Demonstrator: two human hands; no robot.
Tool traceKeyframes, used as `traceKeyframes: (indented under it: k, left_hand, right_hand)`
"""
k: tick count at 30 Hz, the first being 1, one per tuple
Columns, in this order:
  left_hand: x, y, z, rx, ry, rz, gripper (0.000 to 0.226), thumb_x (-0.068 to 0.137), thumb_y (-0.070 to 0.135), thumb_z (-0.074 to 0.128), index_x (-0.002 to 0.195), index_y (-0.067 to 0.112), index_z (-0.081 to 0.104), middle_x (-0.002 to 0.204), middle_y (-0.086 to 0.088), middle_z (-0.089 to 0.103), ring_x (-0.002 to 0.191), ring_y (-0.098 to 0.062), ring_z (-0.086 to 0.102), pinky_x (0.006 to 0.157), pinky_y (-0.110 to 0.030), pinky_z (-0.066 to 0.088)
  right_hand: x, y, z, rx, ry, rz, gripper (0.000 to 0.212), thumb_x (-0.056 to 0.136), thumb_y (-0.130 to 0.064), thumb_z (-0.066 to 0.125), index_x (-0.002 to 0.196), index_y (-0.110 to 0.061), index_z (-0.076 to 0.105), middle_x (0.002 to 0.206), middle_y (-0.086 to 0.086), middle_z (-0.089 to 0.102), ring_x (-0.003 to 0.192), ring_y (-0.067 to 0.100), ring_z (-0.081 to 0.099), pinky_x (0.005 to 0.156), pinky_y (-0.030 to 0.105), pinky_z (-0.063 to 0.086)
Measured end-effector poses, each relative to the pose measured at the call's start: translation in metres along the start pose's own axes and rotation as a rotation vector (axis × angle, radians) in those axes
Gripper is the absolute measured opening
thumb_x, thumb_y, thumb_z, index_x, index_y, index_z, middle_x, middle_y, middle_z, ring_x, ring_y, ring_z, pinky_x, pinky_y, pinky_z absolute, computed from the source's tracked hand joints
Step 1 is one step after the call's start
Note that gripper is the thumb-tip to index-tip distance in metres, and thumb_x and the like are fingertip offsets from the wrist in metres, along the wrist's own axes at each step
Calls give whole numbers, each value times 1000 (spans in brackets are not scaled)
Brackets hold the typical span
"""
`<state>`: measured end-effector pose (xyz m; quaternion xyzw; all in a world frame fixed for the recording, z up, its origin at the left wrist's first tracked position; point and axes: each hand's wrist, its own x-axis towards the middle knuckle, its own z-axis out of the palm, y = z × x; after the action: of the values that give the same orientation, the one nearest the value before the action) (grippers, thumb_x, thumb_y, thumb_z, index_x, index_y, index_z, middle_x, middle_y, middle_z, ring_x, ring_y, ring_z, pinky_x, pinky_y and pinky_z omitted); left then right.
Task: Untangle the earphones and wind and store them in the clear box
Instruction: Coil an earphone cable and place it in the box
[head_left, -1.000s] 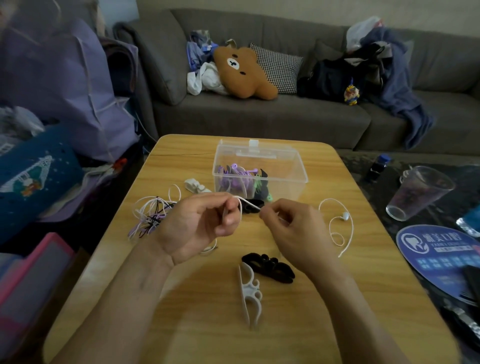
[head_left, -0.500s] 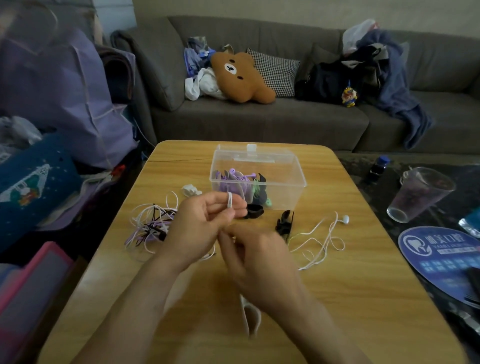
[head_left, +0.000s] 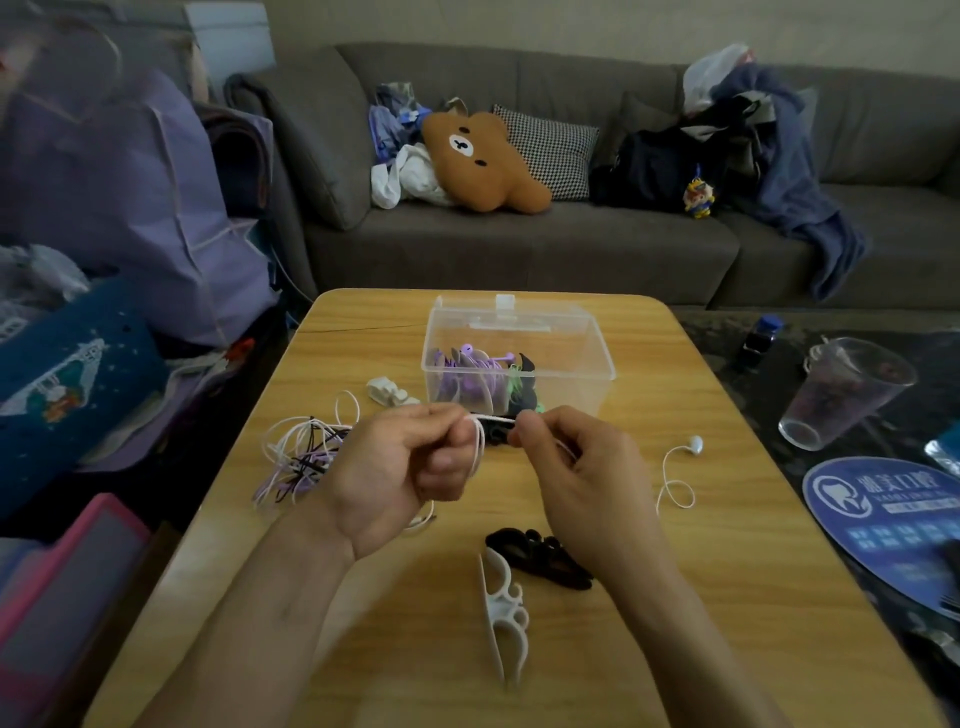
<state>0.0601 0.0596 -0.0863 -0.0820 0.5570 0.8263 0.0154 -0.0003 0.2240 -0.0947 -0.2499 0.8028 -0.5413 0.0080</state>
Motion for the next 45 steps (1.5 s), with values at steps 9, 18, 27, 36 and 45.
traceKeyframes:
  k: [9,18,27,36,45]
  left_hand:
    - [-1,2,-1,-144,128,289,37,96,14,42,129,7,58,127,-10,68,100,-17,66,57,-24,34]
    - [1,-8,9,594,80,171,31,89,30,58,88,0,57,68,9,58,65,-7,53,68,-26,38]
    - [-8,1,5,900,30,34,69,92,68,42,74,3,56,61,-3,44,56,-19,40,61,-38,36]
    - [-17,12,-8,633,67,-52,34,103,20,44,75,9,58,63,-4,43,58,-12,38,56,-23,32]
    - [-15,13,-17,6,-32,21,28,77,25,58,55,19,41,55,0,23,44,-8,22,41,-19,21]
  right_hand:
    - [-8,1,17,-188,-297,-57,18,100,-34,58,92,-24,71,49,-11,50,49,7,47,48,18,36]
    - [-7,0,9,-128,-240,-224,36,97,-22,62,66,-39,56,53,-14,51,50,9,43,49,18,30]
    - [2,15,-4,-13,-166,-260,5,86,-25,79,81,-24,80,61,-11,61,55,9,54,53,18,39]
    - [8,18,-14,79,-19,-286,8,81,-40,75,87,-35,77,78,-8,65,66,20,57,56,40,48]
    - [9,23,-5,-22,2,-259,9,91,-25,69,96,-24,77,82,-10,64,69,12,56,58,18,44]
